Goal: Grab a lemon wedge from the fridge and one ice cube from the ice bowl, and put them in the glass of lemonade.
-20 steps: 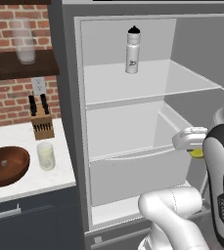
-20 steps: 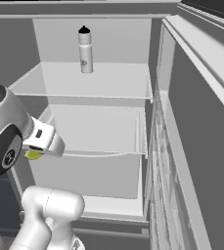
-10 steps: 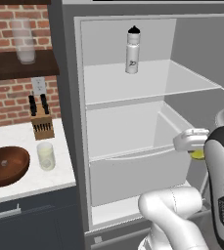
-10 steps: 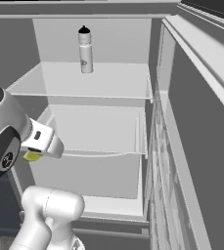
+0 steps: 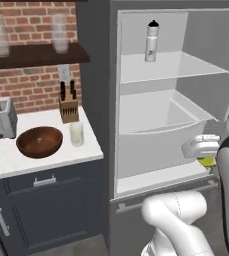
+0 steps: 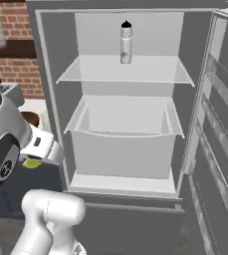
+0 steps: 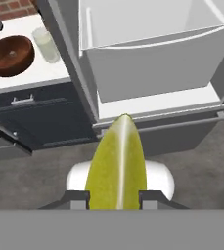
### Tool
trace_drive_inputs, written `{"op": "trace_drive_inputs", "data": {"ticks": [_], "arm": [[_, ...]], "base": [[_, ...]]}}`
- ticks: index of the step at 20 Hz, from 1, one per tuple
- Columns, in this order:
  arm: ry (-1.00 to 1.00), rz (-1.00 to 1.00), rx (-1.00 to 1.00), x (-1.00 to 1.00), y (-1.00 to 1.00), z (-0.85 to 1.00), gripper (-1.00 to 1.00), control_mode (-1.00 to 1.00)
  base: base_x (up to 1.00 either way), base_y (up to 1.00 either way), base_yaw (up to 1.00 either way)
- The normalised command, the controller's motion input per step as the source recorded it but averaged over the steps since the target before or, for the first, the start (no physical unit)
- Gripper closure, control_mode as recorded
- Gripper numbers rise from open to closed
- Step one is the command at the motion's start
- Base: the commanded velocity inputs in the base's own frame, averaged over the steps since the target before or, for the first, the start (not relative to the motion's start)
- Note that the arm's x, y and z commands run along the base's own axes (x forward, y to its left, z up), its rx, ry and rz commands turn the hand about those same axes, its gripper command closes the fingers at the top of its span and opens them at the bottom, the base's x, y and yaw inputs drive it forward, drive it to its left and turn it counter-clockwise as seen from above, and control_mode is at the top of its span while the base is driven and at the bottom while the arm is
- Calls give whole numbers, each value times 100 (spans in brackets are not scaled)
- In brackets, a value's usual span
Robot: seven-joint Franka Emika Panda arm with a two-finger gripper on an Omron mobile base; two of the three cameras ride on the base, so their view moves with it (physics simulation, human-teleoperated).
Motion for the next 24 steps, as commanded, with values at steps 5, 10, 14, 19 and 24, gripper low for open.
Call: {"op": "trace_drive_inputs", "data": {"ticks": [5,10,14,19,24], "arm": [[0,0,0,0,0,0,100,100],[0,0,0,0,0,0,100,100],[0,0,0,0,0,0,100,100],[0,0,0,0,0,0,100,100],[0,0,0,0,0,0,100,100]], "base": [[-5,100,-23],[40,92,-37],[43,47,-33],[58,39,-11],[22,21,0]]}}
